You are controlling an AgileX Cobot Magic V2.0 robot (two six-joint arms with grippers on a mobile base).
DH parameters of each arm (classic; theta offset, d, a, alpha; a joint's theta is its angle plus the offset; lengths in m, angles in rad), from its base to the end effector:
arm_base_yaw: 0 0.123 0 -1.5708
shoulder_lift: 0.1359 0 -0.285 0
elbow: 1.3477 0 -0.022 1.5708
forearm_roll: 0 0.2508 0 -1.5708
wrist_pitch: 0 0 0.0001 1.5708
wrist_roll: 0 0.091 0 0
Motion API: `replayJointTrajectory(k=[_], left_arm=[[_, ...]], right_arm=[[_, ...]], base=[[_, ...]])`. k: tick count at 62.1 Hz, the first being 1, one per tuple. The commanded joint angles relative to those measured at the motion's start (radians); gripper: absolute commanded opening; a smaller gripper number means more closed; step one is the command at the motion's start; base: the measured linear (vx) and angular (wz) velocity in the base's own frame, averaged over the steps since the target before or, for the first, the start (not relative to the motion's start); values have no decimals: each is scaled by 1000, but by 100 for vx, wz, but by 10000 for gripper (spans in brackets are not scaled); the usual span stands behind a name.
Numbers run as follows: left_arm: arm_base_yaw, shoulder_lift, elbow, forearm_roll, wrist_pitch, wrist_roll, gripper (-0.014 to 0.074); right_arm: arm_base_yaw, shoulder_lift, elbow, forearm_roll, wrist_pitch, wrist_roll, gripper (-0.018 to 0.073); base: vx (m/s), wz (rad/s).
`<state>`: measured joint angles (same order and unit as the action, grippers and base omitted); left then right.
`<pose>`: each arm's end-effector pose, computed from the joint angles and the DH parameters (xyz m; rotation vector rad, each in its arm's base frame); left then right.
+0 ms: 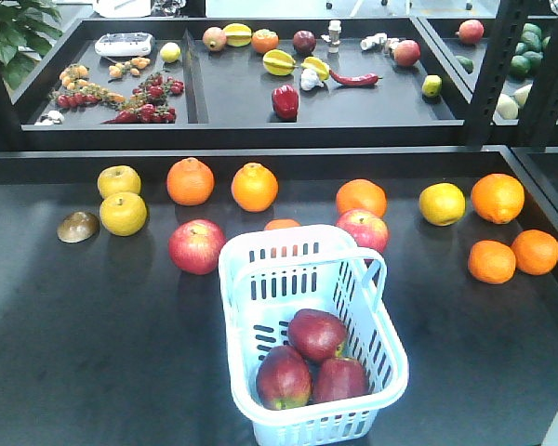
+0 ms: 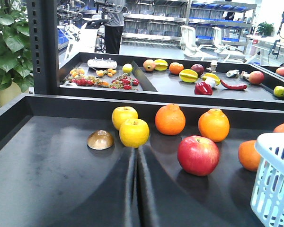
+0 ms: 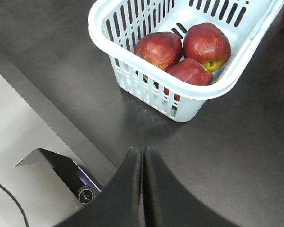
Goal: Pick three apples into basket with both arms
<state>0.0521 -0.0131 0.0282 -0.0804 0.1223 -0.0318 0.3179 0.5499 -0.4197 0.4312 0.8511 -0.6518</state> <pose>0.0566 0.0020 0.1933 -0.1250 1.6160 -0.0538 0.0748 0.0547 0.2499 -0.9288 2.2050 0.3671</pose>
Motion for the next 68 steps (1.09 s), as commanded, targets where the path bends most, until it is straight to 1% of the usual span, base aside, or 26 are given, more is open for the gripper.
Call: replayJointTrajectory(k=[1, 19, 24, 30, 35, 38, 42, 45, 53, 59, 63, 66, 68], left_arm=[[-8, -14, -25, -10, -72, -10, -6], [-8, -13, -25, -10, -72, -10, -6], [-8, -13, -25, -10, -72, -10, -6], [-8, -13, -25, -10, -72, -10, -6], [-8, -13, -25, -10, -72, -10, -6], [-8, -13, -25, -10, -72, -10, -6], [-8, -13, -25, -10, -72, -10, -6], [-8, -13, -25, -10, -72, -10, -6], [-8, -13, -25, -10, -72, -10, -6], [-8, -13, -25, -10, -72, -10, -6], [-8, -13, -25, -10, -72, -10, -6], [-8, -13, -25, -10, -71, -10, -6], [-8, -13, -25, -10, -71, -10, -6]], right_arm=[[-2, 3, -26, 18, -46, -6, -9], [-2, -33, -26, 17, -51, -6, -9], [-2, -64, -19, -4, -51, -4, -9], [-2, -112, 8, -39, -111, 13, -9], [-2, -173, 63, -85, -212, 33, -9], [-2, -207, 100, -110, -274, 63, -9], [-2, -253, 149, -153, -345, 126, -9], [-2, -292, 188, -196, -385, 194, -9], [-13, -425, 278, -294, -480, 431, -9], [-56, -523, 336, -386, -512, 609, -9], [-91, -579, 375, -439, -525, 696, -9], [-119, -573, 416, -476, -564, 776, -9], [-131, -573, 438, -488, -584, 810, -9]], base=[[0, 0], [0, 0], [0, 0], [0, 0], [0, 0], [0, 0], [0, 0], [0, 0], [0, 0], [0, 0], [0, 0], [0, 0], [0, 0]])
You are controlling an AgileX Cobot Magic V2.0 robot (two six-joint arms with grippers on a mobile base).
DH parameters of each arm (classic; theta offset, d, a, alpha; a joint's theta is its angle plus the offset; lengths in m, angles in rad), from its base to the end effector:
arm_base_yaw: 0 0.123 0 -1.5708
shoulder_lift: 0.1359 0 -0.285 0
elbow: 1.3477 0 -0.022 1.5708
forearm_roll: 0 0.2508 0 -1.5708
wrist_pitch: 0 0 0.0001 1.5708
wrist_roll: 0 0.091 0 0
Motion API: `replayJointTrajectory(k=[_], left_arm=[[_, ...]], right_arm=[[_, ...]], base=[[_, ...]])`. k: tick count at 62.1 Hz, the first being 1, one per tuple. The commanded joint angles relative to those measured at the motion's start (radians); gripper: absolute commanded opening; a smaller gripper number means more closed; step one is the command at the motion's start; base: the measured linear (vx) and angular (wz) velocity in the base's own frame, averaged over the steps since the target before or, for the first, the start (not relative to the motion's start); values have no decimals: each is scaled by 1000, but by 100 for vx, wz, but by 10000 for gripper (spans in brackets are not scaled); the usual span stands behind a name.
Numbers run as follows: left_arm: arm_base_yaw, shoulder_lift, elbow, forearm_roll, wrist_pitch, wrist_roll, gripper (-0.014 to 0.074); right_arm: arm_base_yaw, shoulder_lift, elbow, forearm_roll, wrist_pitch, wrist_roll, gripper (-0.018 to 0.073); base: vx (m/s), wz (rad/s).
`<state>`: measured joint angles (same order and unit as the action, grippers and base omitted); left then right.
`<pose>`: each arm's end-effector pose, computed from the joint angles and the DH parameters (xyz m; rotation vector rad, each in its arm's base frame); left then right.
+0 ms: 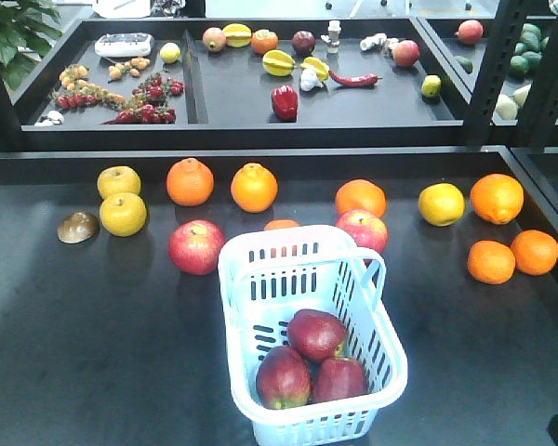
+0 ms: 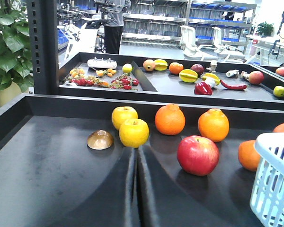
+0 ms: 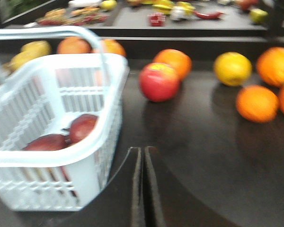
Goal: Pick three apples into basket with both arms
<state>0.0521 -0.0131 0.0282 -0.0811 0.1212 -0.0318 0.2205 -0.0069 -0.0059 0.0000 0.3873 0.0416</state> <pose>0.0566 0.0020 0.1934 -0.1255 1.6149 -0.0544 0.0507 0.0114 0.1807 -0.1663 1.8546 0.1818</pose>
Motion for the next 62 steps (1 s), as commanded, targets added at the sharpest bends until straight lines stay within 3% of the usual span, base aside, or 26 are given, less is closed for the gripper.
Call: replayJointTrajectory(k=[1, 6, 16, 36, 62], left_arm=[[-8, -13, -25, -10, -70, -10, -6], [-8, -13, -25, -10, -70, -10, -6], [-8, -13, -25, -10, -70, -10, -6], [-8, -13, -25, -10, -70, -10, -6], [-8, -13, -25, -10, -70, -10, -6]], right_arm=[[-46, -16, 41, -58, -139, 141, -9], [-81, -16, 47, -64, -127, 204, -9], [-135, -16, 49, -95, -175, 201, -9], [-186, -16, 49, -116, -459, 201, -9], [-186, -16, 49, -123, -436, 208, -9]], base=[[0, 0], [0, 0], [0, 0], [0, 0], [0, 0]])
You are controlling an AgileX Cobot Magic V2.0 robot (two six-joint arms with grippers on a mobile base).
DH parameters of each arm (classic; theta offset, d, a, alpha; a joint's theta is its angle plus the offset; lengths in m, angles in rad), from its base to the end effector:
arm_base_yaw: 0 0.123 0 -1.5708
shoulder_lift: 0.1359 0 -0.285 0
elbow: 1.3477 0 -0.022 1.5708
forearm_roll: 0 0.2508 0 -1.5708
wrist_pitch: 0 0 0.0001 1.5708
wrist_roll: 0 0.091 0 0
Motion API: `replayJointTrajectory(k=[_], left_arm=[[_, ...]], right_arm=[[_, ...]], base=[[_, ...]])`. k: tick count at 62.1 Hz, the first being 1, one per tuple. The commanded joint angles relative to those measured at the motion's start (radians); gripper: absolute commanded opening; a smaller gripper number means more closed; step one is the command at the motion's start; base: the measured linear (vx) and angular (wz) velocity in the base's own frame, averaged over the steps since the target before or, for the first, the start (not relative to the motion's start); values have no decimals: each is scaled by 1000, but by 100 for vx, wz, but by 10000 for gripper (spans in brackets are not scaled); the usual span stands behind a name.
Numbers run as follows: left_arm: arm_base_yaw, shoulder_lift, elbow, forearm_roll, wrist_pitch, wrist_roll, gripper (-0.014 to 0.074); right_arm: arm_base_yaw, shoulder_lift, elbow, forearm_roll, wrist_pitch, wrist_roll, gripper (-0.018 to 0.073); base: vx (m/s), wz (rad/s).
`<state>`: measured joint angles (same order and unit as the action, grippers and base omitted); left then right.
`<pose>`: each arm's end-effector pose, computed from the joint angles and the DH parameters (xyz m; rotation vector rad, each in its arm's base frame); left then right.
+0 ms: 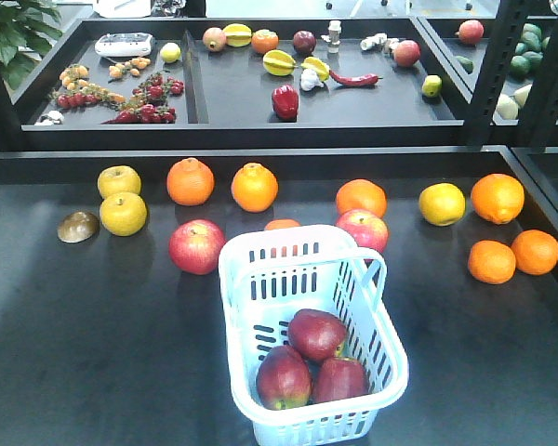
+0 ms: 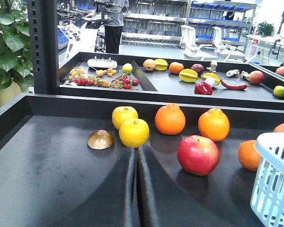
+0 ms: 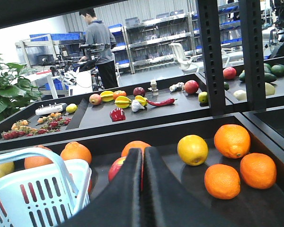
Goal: Pick three apples into basket with both arms
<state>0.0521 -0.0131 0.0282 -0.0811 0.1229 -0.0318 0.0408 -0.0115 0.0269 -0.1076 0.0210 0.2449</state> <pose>0.0566 0.0020 0.1932 -0.1255 1.6166 -0.0544 0.0566 0.0021 0.2028 0.0752 1.5197 0.1407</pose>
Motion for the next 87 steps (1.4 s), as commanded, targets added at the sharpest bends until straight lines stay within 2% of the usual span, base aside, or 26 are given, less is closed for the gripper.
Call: replayJointTrajectory(k=[1, 21, 87], left_arm=[[-8, -13, -25, -10, -72, -10, -6], [-8, -13, -25, -10, -72, -10, -6], [-8, -13, -25, -10, -72, -10, -6]], right_arm=[[-7, -12, 16, -15, -70, 5, -9], [-6, -12, 16, -15, -27, 4, -9], [-6, -12, 15, -15, -27, 4, -9]], base=[[0, 0], [0, 0], [0, 0]])
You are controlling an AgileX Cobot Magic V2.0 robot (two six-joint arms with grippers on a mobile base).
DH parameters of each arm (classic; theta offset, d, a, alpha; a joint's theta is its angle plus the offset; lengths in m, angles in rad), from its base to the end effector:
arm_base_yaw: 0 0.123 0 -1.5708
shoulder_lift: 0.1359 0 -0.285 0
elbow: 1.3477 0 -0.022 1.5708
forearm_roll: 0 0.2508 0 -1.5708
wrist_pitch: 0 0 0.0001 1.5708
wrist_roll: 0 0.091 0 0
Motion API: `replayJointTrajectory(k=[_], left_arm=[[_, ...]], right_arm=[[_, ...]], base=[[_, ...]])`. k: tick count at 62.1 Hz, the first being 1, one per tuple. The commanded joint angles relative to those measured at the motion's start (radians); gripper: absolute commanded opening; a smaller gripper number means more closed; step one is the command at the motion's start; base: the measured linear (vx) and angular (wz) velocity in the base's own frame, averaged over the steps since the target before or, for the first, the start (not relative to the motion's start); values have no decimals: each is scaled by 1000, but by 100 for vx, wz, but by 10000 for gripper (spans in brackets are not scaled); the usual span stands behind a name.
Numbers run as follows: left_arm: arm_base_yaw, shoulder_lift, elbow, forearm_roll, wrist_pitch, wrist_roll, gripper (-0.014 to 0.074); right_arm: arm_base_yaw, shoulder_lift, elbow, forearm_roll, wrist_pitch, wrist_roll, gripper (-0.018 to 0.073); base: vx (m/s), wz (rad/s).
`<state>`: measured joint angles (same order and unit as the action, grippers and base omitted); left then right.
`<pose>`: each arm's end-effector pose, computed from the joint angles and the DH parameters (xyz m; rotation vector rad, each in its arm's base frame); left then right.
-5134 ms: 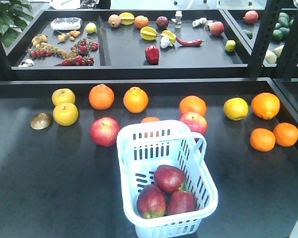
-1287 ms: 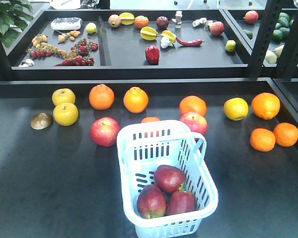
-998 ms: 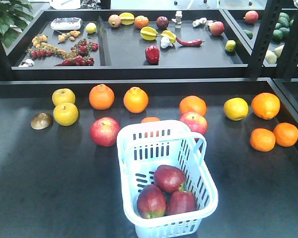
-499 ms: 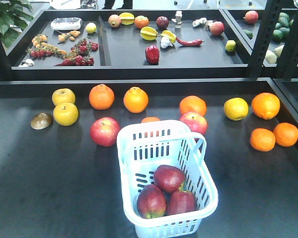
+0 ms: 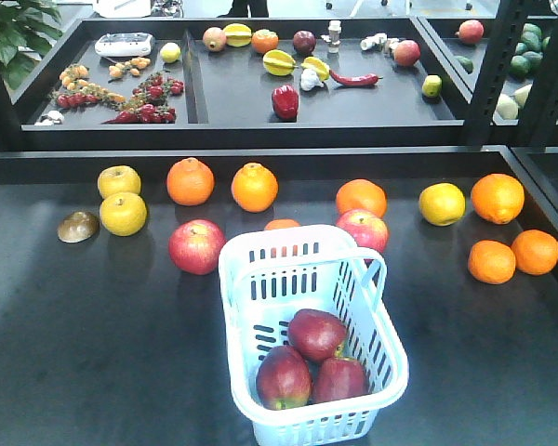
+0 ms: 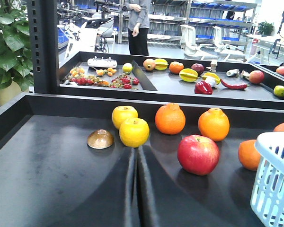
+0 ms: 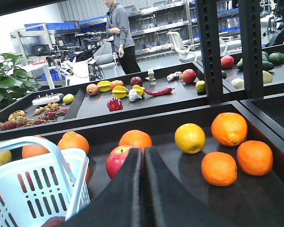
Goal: Pick three apples into basket with both arms
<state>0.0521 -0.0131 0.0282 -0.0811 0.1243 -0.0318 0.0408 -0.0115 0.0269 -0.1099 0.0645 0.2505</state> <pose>0.0565 0.0020 0.1931 -0.1255 1.6180 -0.0545 0.0568 0.0017 0.1989 0.0838 1.5625 0.1375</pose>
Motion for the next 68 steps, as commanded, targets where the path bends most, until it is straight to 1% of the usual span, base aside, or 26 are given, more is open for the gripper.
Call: replayJointTrajectory(k=[1, 68], left_arm=[[-8, -13, -25, -10, -73, -10, -6], [-8, -13, -25, -10, -73, -10, -6]], right_arm=[[-6, -12, 15, -13, -70, -2, -9], [-6, -12, 15, -13, -70, -2, -9]], base=[[0, 0], [0, 0]])
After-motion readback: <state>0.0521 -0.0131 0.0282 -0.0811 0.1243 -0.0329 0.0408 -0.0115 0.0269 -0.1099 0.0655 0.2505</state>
